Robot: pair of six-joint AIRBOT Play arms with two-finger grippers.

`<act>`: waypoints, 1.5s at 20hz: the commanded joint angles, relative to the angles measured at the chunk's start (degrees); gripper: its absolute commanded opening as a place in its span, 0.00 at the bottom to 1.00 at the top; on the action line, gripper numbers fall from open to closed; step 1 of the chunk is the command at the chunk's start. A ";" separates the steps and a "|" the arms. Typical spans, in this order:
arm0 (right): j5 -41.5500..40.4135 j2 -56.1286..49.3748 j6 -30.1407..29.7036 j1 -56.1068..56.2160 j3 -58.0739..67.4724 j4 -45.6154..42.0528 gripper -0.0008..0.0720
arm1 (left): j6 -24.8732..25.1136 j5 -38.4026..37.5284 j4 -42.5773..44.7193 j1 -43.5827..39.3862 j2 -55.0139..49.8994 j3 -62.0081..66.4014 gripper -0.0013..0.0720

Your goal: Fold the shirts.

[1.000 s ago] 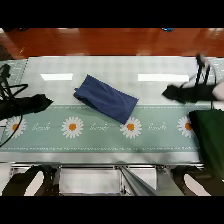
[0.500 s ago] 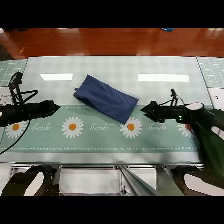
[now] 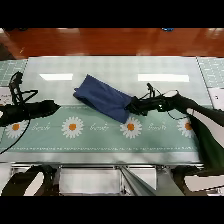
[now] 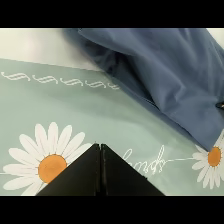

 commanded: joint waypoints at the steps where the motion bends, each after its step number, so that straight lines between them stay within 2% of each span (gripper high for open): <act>1: 3.23 -1.27 0.98 2.91 8.04 -4.35 0.04 | 0.02 0.04 0.02 0.00 0.00 -0.02 0.04; 5: 6.25 2.23 9.84 2.86 23.82 -17.97 0.03 | 0.02 1.46 0.02 0.00 -0.02 -0.02 0.04; 9: 16.61 2.71 19.23 1.27 44.78 -32.98 0.03 | 0.00 1.70 0.00 0.00 0.00 -0.02 0.04; 13: 27.74 3.34 23.69 -5.81 58.12 -35.01 0.03 | -0.02 1.27 -0.02 0.00 0.00 -0.02 0.04; 17: 33.14 8.17 25.27 -16.37 60.43 -34.95 0.03 | 0.00 1.27 -1.42 0.00 0.02 -0.02 0.04; 26: 49.13 17.20 24.17 -49.94 60.41 -35.50 0.03 | 0.02 1.79 -2.60 0.00 0.00 -0.02 0.04; 28: 53.86 17.73 23.12 -55.10 60.02 -38.40 0.03 | 0.02 2.93 -2.60 -0.02 0.00 -0.02 0.04; 30: 54.82 20.15 22.86 -59.41 57.24 -43.56 0.03 | 0.04 3.96 -2.58 0.00 0.00 -0.02 0.04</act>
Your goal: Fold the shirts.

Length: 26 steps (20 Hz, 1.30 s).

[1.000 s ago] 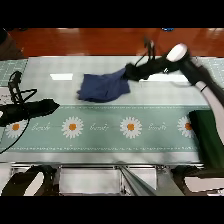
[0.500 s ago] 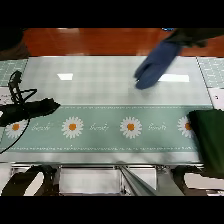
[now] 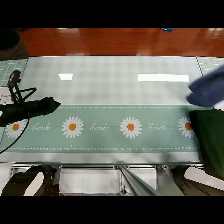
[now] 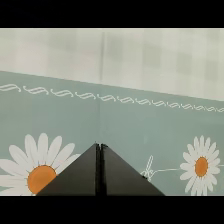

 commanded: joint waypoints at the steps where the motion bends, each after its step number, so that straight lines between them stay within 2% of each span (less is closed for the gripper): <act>1: 5.42 3.96 -0.94 -9.16 -3.98 -7.63 0.03 | 0.04 2.08 -0.04 -0.02 0.00 -0.02 0.04; 4: 5.46 10.29 -3.96 -15.50 -13.49 -17.94 0.03 | 0.04 4.74 -0.02 -0.02 0.00 -0.02 0.04; 7: 5.44 18.14 -3.30 -20.92 -27.71 -31.45 0.04 | 0.07 7.04 -0.02 -0.02 0.00 -0.02 0.04; 10: 5.44 23.21 -2.86 -22.91 -40.11 -36.94 0.04 | 0.11 8.15 0.02 -0.02 -0.02 -0.02 0.04; 11: 5.46 23.98 -2.99 -22.88 -43.28 -38.07 0.09 | 0.55 8.35 0.00 -0.02 -0.02 -0.02 0.04; 12: 5.57 24.17 -2.43 -22.88 -45.55 -38.84 0.43 | 0.85 8.50 0.02 0.00 -0.02 -0.02 0.04; 13: 5.57 24.15 -2.27 -22.88 -46.97 -38.73 0.58 | 1.53 8.63 0.00 0.00 -0.07 -0.02 0.04; 14: 5.44 24.15 -1.88 -22.77 -47.17 -39.08 0.58 | 1.60 9.16 0.02 0.00 -0.20 0.00 0.04; 17: 4.85 22.64 -1.27 -21.88 -44.33 -40.06 0.58 | 2.32 13.49 0.28 0.39 -1.07 0.76 0.04; 19: 4.37 19.04 0.00 -21.88 -37.18 -33.99 0.56 | 3.28 13.55 0.70 2.25 -2.29 4.79 0.04; 20: 3.21 16.98 1.38 -21.88 -32.59 -27.23 0.48 | 3.28 12.55 0.70 3.41 -3.28 8.13 0.04; 22: -3.32 13.99 2.73 -20.46 -25.73 -6.86 0.03 | 3.26 9.05 0.68 4.15 -6.16 16.63 0.04; 24: -16.79 13.25 -0.11 -11.23 -24.24 8.76 0.04 | 3.23 5.22 0.70 1.97 -10.78 26.23 0.04; 25: -22.27 13.25 -2.80 -3.30 -24.26 9.64 0.04 | 3.21 2.71 0.72 -0.15 -13.70 30.69 0.04; 26: -26.36 13.00 -5.62 7.19 -24.26 6.58 0.04 | 2.95 -0.74 1.38 -3.13 -17.22 34.97 0.04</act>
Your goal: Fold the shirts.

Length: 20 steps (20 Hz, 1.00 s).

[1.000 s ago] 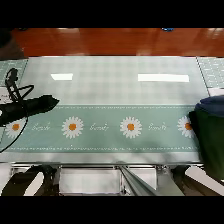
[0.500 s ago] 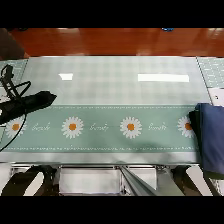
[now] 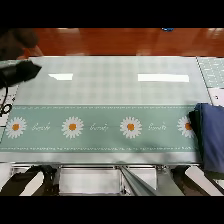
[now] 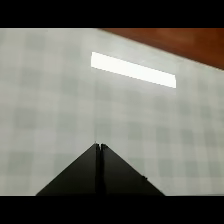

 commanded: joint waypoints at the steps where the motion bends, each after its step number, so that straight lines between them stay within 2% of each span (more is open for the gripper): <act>1: -16.72 -2.34 -5.38 26.60 2.67 5.62 0.04 | -0.74 -10.43 2.34 -6.97 -9.75 14.21 0.04; 4: -14.58 -8.33 -0.07 55.69 -1.22 -22.99 0.03 | -5.51 -16.74 12.98 -15.89 -15.15 13.55 0.04; 6: -15.04 -11.15 7.06 63.43 -10.38 -34.18 0.03 | -12.74 -15.98 22.43 -18.34 -14.56 6.27 0.04; 7: -15.17 -11.96 9.22 63.43 -14.71 -34.91 0.03 | -15.43 -16.06 24.68 -18.05 -14.36 2.97 0.04; 10: -15.26 -12.83 10.47 60.24 -21.22 -33.35 0.03 | -15.76 -16.02 24.61 -17.20 -14.43 -1.95 0.04; 20: -16.24 -12.63 10.47 59.93 -21.20 -33.64 0.04 | -15.61 -14.67 24.57 -17.22 -14.43 -1.90 0.04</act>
